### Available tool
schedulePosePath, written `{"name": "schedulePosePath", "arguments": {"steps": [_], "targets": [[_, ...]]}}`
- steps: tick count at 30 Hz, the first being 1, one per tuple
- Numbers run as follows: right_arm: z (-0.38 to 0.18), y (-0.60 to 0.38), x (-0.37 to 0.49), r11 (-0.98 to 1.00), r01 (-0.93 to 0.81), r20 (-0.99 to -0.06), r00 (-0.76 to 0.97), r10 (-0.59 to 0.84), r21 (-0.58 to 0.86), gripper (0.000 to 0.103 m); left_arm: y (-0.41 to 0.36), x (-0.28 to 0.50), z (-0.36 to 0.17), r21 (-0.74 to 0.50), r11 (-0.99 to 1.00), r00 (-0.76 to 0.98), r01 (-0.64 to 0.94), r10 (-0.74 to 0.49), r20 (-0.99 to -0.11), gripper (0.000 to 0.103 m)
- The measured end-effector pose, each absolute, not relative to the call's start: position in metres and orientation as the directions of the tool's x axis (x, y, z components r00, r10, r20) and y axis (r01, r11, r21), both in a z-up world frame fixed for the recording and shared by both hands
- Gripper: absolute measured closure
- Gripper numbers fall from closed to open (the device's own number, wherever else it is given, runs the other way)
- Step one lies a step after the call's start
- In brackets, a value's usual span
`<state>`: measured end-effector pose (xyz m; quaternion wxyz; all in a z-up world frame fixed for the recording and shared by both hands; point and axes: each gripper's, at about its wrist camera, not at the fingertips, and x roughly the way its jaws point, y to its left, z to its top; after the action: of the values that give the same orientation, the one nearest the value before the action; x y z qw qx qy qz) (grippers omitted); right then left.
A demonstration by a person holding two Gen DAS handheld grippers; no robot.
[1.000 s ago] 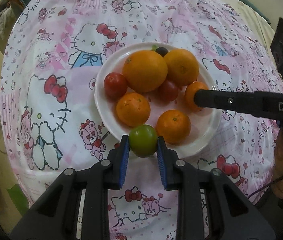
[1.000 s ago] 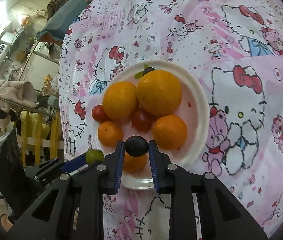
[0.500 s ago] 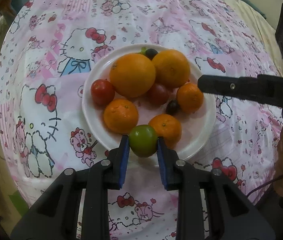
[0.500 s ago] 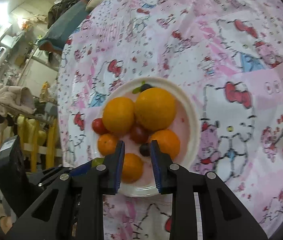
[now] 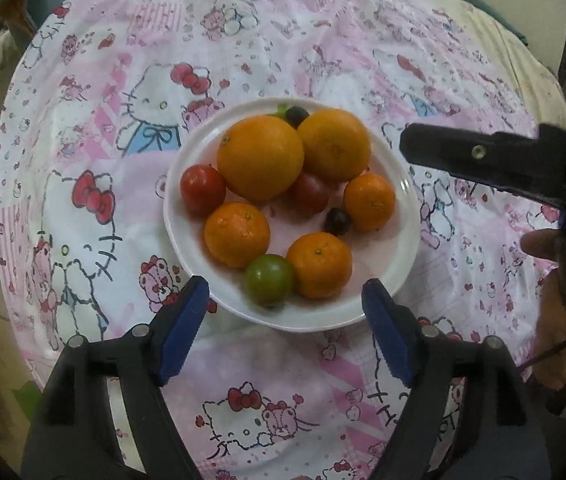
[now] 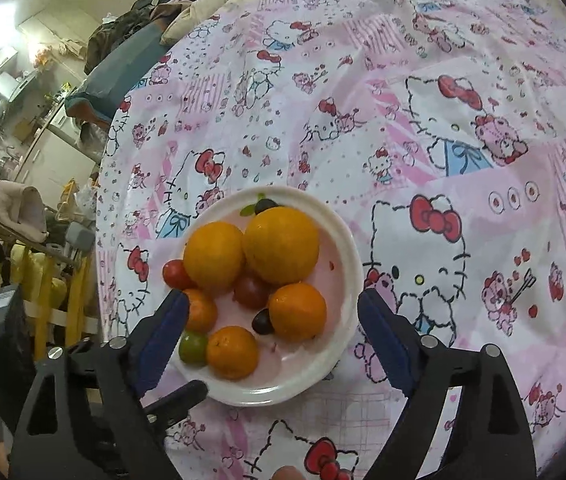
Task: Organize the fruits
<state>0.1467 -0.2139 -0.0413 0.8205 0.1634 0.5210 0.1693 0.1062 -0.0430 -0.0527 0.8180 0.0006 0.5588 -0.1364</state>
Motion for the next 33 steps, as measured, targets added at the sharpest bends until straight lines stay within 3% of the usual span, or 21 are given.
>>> {"name": "schedulePosePath", "arguments": {"steps": [6, 8, 9, 19, 22, 24, 33], "targets": [[-0.021, -0.217, 0.138, 0.907, -0.141, -0.782, 0.467, 0.414, 0.396, 0.009, -0.023, 0.092, -0.028, -0.08, 0.985, 0.472, 0.153, -0.144, -0.87, 0.024], [-0.011, -0.217, 0.129, 0.92, -0.158, -0.779, 0.492, 0.388, 0.358, 0.009, -0.012, 0.086, -0.018, -0.103, 0.987, 0.507, 0.126, -0.153, -0.848, 0.002], [-0.009, -0.218, 0.125, 0.923, -0.159, -0.778, 0.498, 0.382, 0.351, 0.009, -0.007, 0.084, -0.016, -0.114, 0.987, 0.517, 0.113, -0.157, -0.841, 0.001], [0.017, -0.221, 0.064, 0.946, -0.18, -0.751, 0.575, 0.324, 0.27, 0.009, 0.014, 0.036, 0.026, -0.072, 0.996, 0.678, 0.058, -0.092, -0.729, 0.0], [0.018, -0.22, 0.048, 0.946, -0.173, -0.742, 0.588, 0.323, 0.275, 0.008, 0.018, 0.024, 0.025, -0.097, 0.994, 0.673, 0.055, -0.109, -0.732, 0.0], [0.019, -0.218, 0.037, 0.95, -0.18, -0.726, 0.613, 0.311, 0.255, 0.0, 0.019, 0.02, 0.021, -0.119, 0.99, 0.656, 0.071, -0.136, -0.743, 0.0], [0.014, -0.211, 0.017, 0.975, -0.143, -0.663, 0.715, 0.223, 0.173, 0.0, 0.008, 0.003, 0.016, -0.024, 0.999, 0.73, 0.043, -0.048, -0.682, 0.0]]}}
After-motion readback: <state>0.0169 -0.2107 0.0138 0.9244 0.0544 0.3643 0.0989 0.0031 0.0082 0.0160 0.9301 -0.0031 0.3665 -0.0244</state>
